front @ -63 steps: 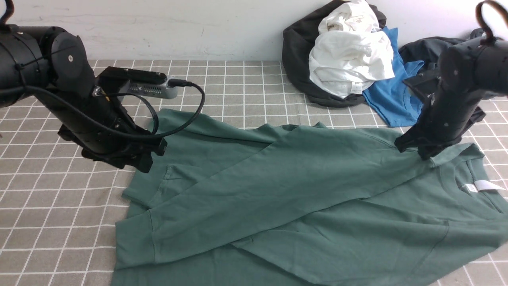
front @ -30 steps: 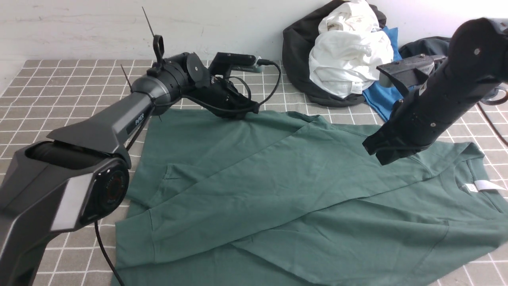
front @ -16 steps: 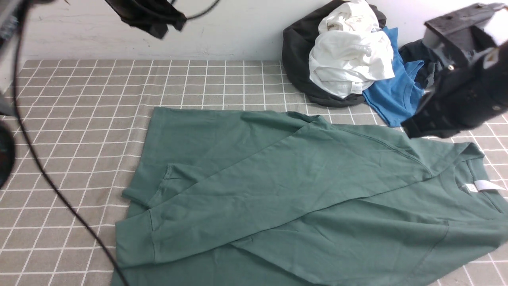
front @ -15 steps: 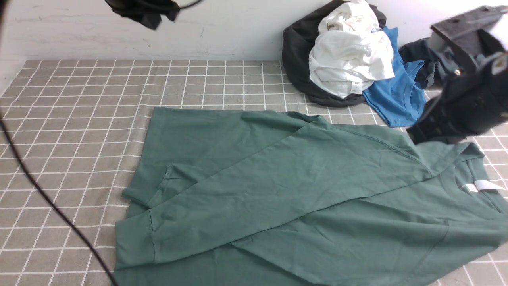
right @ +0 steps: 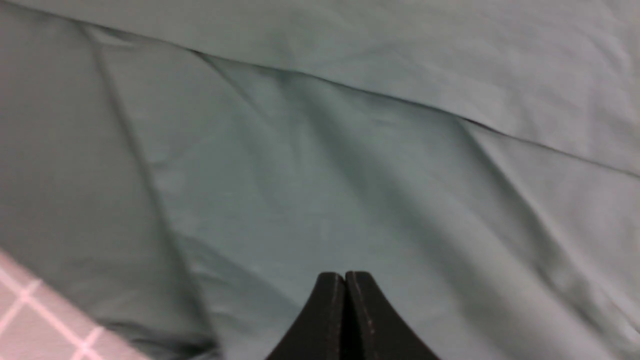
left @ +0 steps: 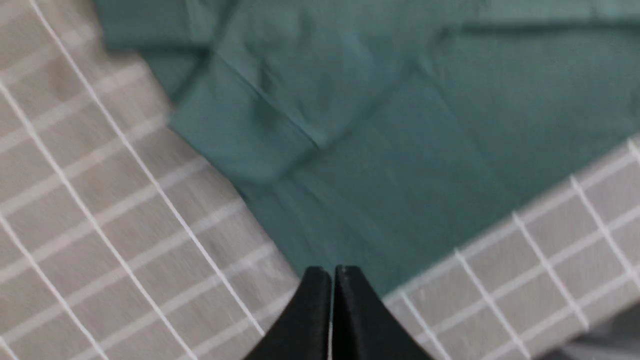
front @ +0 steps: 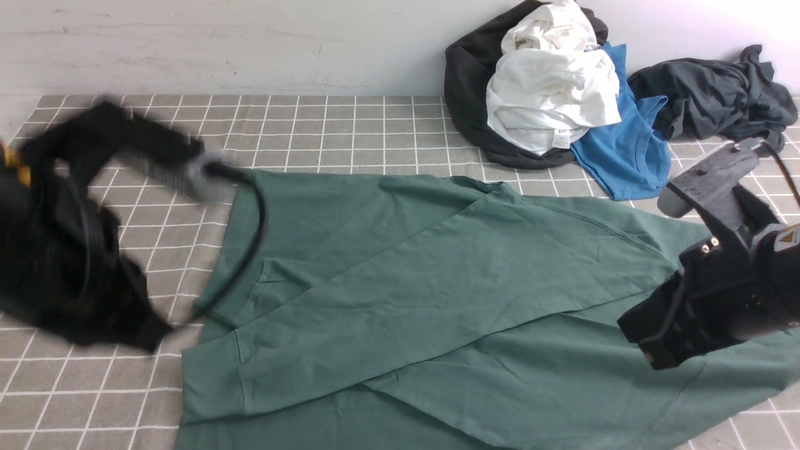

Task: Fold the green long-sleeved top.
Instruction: Use both arms simultaneously to clamp the lower edge of the clothing fabric

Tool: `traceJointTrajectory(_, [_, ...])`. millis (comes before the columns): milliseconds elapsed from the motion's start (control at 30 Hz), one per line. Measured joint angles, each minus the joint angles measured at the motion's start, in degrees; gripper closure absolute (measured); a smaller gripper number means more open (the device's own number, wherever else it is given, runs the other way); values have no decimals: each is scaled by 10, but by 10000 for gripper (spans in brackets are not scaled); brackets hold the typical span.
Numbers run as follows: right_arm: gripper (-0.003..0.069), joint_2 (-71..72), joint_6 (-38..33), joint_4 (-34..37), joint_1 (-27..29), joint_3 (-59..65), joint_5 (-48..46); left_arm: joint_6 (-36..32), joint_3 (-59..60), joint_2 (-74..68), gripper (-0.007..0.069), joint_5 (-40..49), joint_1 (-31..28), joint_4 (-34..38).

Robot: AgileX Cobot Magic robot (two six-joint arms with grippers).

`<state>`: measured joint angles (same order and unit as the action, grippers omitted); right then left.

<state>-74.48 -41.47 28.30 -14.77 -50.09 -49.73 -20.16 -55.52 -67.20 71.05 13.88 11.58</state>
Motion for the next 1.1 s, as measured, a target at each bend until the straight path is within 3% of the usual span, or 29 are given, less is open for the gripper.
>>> traceJointTrajectory(167, [673,1,-85,99,0,0,-26,-34,141,15,534,-25,66,-47])
traceJointTrajectory(333, [673,1,-136,149,0,0,-42,-49,203,-20,275,-96,134,-108])
traceJointTrajectory(433, [673,1,-138,150,0,0,-43,-57,211,-42,160,-151,161,-146])
traceJointTrajectory(500, [673,1,-138,150,0,0,-43,-72,215,-61,134,-186,177,-166])
traceJointTrajectory(667, [673,1,-138,150,0,0,-46,-120,218,-125,153,-223,212,-184])
traceJointTrajectory(967, [673,1,-139,147,0,0,-46,-137,219,-187,191,-237,258,-190])
traceJointTrajectory(1100, [673,1,-139,146,0,0,-46,-144,232,-189,265,-258,263,-207])
